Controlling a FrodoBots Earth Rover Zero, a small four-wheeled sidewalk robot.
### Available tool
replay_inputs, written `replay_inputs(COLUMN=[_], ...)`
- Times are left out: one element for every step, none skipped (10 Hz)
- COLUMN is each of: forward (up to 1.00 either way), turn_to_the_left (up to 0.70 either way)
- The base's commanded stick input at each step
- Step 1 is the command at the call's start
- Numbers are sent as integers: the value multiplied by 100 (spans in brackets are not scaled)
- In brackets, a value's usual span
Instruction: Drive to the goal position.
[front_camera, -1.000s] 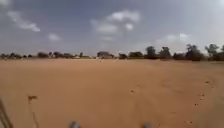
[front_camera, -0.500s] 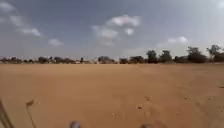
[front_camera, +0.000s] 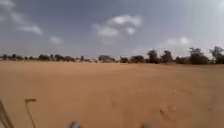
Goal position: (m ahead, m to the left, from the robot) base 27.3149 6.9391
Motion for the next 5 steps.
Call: replay_inputs(forward=[100, 100, 100, 100, 100], turn_to_the_left=[0, 0, 0, 0, 0])
